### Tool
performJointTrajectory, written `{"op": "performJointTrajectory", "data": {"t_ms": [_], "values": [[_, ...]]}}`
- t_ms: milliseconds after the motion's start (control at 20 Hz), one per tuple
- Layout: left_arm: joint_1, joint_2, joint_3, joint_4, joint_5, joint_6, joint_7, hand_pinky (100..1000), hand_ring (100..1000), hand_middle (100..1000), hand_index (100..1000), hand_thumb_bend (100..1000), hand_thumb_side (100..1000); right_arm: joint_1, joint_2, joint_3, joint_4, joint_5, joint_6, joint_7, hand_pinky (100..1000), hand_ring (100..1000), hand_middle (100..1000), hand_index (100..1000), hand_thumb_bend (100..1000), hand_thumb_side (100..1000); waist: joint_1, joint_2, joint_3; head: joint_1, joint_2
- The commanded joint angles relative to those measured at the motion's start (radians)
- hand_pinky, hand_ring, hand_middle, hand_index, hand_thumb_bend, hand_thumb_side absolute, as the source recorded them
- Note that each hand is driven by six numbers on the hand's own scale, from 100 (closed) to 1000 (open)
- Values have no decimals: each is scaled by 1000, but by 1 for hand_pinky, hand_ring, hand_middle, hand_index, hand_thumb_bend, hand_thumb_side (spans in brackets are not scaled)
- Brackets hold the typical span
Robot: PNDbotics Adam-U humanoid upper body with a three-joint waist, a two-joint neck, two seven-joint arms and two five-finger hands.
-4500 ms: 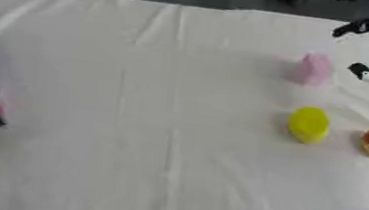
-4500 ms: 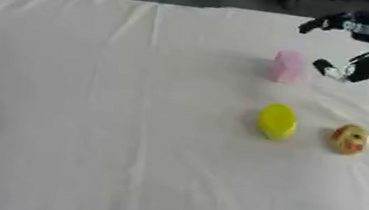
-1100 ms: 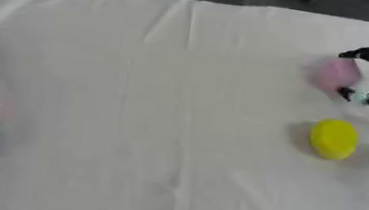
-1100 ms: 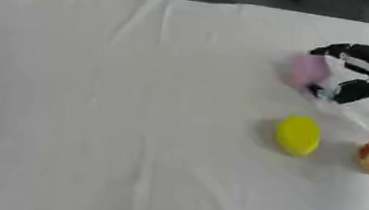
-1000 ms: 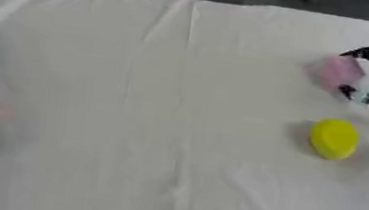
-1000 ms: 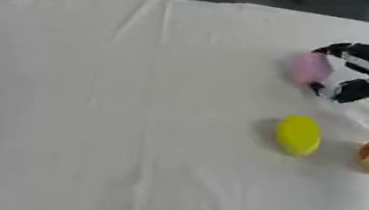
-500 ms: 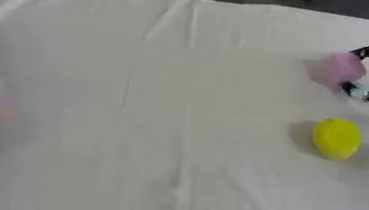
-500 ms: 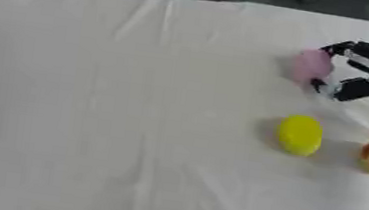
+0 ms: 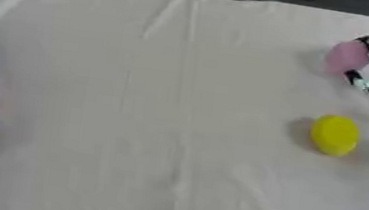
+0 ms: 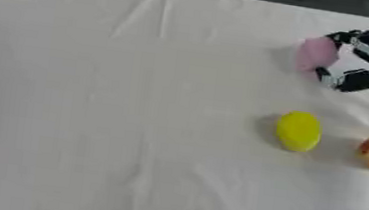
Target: Pick up the objects with one hand, pass them to the other hand, and then place them into the box on the other side of the table.
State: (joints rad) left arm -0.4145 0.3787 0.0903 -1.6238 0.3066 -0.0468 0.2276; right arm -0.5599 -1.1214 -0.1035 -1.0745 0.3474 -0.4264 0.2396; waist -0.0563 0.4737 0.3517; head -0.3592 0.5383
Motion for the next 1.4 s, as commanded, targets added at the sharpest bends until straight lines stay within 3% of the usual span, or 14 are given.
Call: {"op": "performJointTrajectory", "data": {"t_ms": [50,350,600,950,1300,1350,1400], "values": [[3,14,5,-1,-6,1,-4,888,871,940,874,333,742,-10,-59,-11,-23,-66,11,-14,928,869,520,586,100,213,3,-38,-8,5,10],[18,26,10,0,-6,-3,0,889,872,940,875,330,730,-10,-61,-1,-57,-188,39,12,919,854,512,571,100,154,16,-83,-43,15,42],[7,47,11,-10,-7,-12,6,889,872,939,875,328,705,-4,-30,21,-123,-299,96,55,909,840,506,560,100,117,33,-128,-79,26,56],[-21,82,10,-26,-5,-20,19,887,888,938,875,327,674,17,20,33,-186,-387,173,101,906,832,505,555,100,105,51,-180,-109,66,74],[-50,111,-4,-36,-7,-23,16,884,893,934,873,329,640,7,134,34,-214,-438,269,106,909,821,500,545,100,133,60,-228,-140,105,126],[-57,116,-7,-39,-9,-24,14,884,893,934,873,362,646,5,154,35,-222,-443,284,97,909,820,499,544,100,141,61,-233,-144,106,134],[-65,123,-9,-43,-13,-27,13,883,894,933,872,330,626,2,176,35,-230,-446,301,85,909,819,499,542,100,152,62,-237,-147,107,141]]}}
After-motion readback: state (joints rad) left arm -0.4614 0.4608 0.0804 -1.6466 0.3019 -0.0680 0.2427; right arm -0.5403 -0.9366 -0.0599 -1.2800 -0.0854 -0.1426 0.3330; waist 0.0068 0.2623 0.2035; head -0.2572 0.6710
